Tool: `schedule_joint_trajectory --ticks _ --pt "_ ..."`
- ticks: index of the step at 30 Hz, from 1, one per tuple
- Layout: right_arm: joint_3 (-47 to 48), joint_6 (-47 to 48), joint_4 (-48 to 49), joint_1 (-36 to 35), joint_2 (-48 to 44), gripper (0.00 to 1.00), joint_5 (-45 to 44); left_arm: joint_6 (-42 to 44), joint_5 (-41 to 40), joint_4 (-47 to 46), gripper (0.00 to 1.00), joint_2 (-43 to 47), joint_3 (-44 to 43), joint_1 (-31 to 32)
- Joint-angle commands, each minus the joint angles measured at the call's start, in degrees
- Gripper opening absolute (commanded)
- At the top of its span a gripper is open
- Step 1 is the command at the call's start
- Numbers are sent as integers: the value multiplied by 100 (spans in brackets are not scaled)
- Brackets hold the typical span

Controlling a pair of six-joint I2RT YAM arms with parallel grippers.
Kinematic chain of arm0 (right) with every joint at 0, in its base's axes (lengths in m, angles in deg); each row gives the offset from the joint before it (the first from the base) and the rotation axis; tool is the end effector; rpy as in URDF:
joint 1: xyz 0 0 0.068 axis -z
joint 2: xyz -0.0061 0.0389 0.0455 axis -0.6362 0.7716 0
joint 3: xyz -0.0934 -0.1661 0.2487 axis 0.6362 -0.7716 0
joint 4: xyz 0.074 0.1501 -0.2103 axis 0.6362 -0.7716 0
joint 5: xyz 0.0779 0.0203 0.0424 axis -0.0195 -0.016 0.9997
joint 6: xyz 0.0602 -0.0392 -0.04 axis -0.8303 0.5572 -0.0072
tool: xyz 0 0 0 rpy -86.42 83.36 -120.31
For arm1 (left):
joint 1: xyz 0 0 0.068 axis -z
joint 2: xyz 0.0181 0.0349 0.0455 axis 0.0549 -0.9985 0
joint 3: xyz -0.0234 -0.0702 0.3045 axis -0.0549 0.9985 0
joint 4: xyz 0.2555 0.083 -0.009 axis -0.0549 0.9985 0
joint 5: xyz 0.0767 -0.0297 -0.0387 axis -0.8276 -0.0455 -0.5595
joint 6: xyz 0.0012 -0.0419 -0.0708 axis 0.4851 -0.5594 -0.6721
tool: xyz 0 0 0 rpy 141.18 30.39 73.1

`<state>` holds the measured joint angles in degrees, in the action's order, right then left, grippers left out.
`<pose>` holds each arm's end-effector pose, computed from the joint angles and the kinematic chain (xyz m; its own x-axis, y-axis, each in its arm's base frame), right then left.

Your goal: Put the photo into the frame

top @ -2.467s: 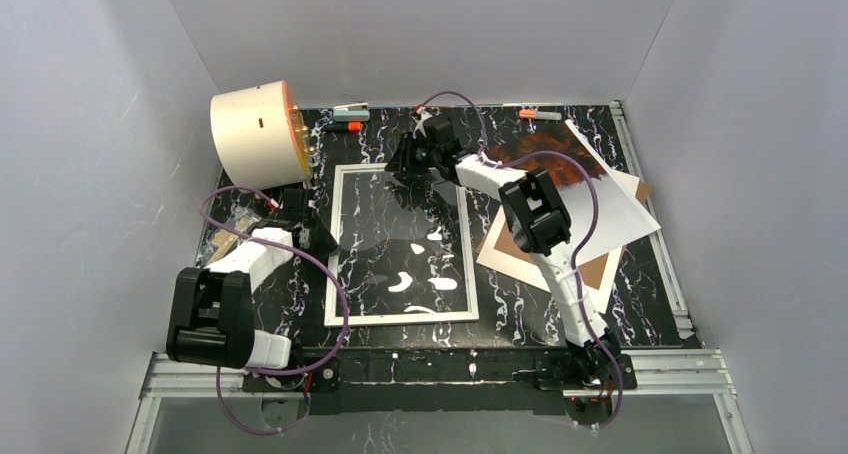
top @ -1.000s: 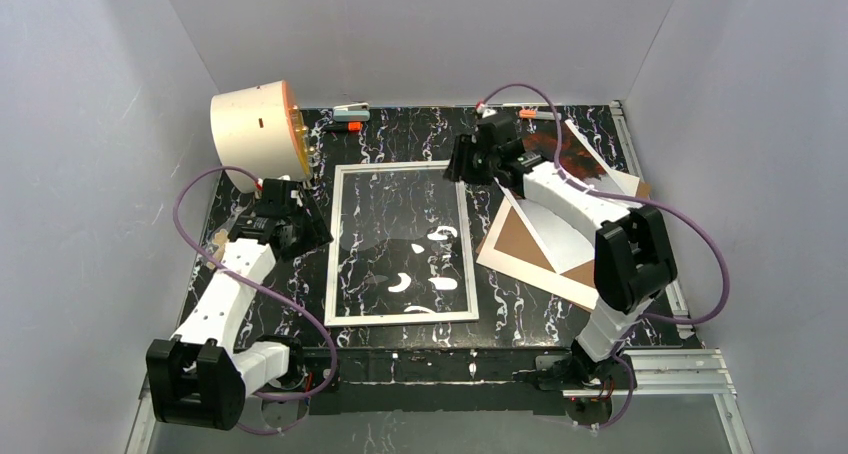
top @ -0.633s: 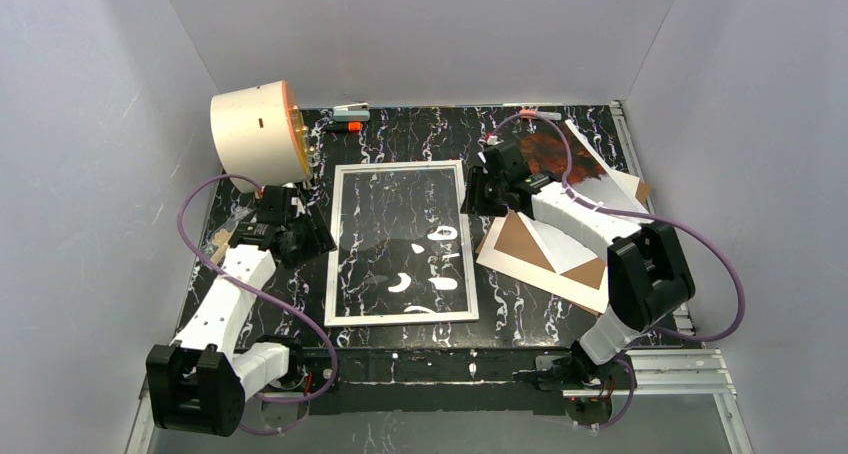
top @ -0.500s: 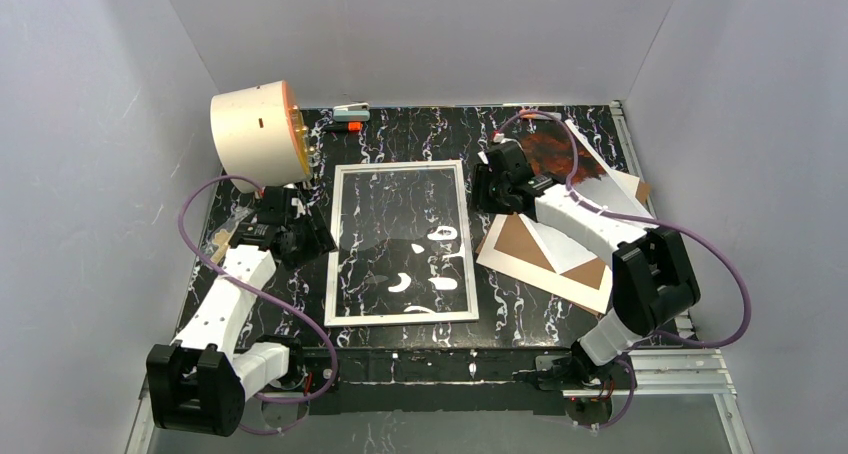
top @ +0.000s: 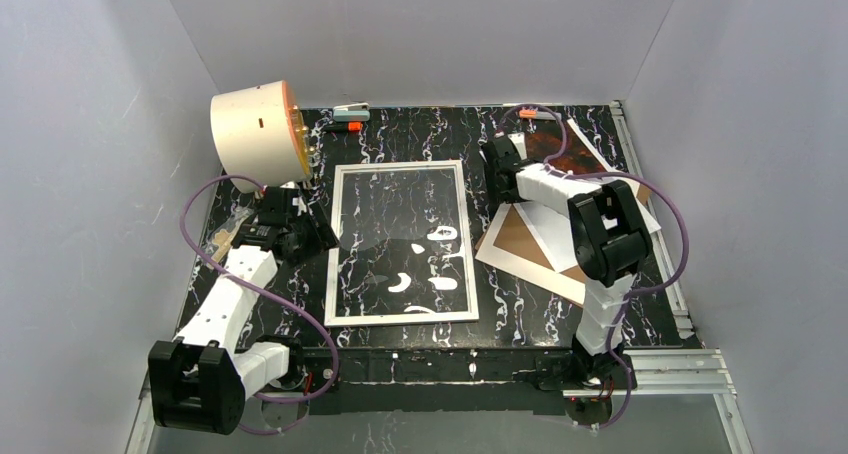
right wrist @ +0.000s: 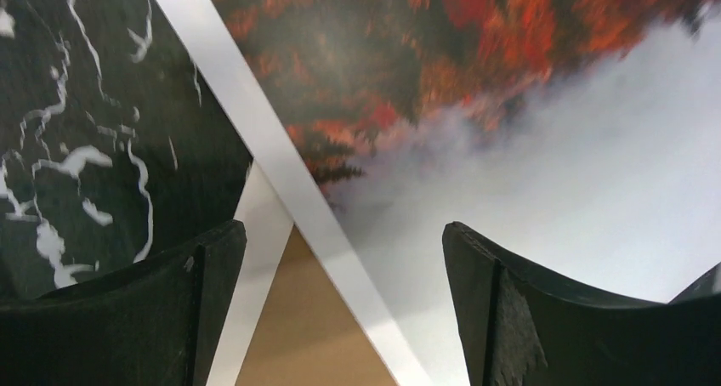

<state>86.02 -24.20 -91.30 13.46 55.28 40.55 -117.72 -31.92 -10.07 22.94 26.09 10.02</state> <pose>0.4040 0.1543 0.1833 -0.7737 -0.1174 -0.6226 0.1006 0.9475 -0.3036 0.2281 -0.0324 0.2501 -0.7318 -0.4127 -0.5424 -0.2320 0.8992 -0.3710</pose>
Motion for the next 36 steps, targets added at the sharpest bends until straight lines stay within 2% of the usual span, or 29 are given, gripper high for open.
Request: schedule_joint_trajectory --ticks 1,11,17,23,29,33,36 --pt "454 954 360 -24 368 94 -506 18 31 -74 67 91 110 -28" --pt "726 1545 822 -39 811 89 -215 -8 76 -155 67 -40 125 -28" --pt "935 1462 872 -35 860 89 166 -44 212 -230 67 -174 63 -28" --pt "1094 382 192 -35 466 85 700 118 990 -411 66 -471 -97 -20" --pt "507 -1283 -877 -29 -561 83 2035 96 1349 -437 65 -461 -206 63" --pt "-73 -1705 -1279 -29 -973 80 2420 61 1596 -471 65 -348 -168 136" --pt "-541 -1703 -1204 8 -1335 80 2564 -76 1840 -553 65 -190 -65 284"
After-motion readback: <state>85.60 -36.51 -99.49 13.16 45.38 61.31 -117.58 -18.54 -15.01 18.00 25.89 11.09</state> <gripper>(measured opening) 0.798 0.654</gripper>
